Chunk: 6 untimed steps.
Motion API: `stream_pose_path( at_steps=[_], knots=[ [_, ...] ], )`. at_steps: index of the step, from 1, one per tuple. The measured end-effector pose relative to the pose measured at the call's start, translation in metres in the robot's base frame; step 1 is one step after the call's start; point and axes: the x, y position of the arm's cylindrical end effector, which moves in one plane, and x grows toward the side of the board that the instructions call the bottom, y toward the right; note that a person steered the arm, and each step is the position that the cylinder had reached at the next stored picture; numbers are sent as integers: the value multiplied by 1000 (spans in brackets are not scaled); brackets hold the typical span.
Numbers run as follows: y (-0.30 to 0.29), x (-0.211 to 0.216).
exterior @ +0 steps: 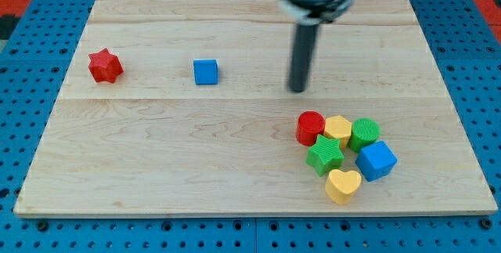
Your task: Slide red circle parallel to the triangle
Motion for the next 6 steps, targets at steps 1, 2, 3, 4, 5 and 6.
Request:
stream_pose_path(
  at_steps=[1,2,3,4,5,6],
  knots=[
    [-72,44],
    [-24,85],
    [47,85],
    [79,72],
    [96,44],
    [94,14]
  ],
)
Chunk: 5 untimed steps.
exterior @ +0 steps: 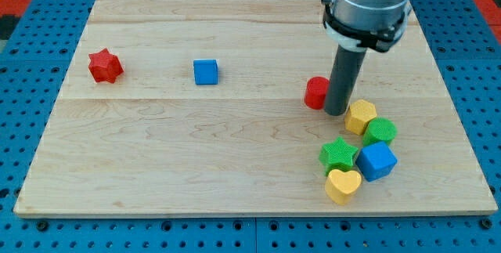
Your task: Slide red circle parallel to the triangle
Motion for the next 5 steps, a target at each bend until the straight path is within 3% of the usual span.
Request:
stream_pose_path(
  at_steps=[3,5],
  knots=[
    [-30,-53],
    [146,-38]
  ],
)
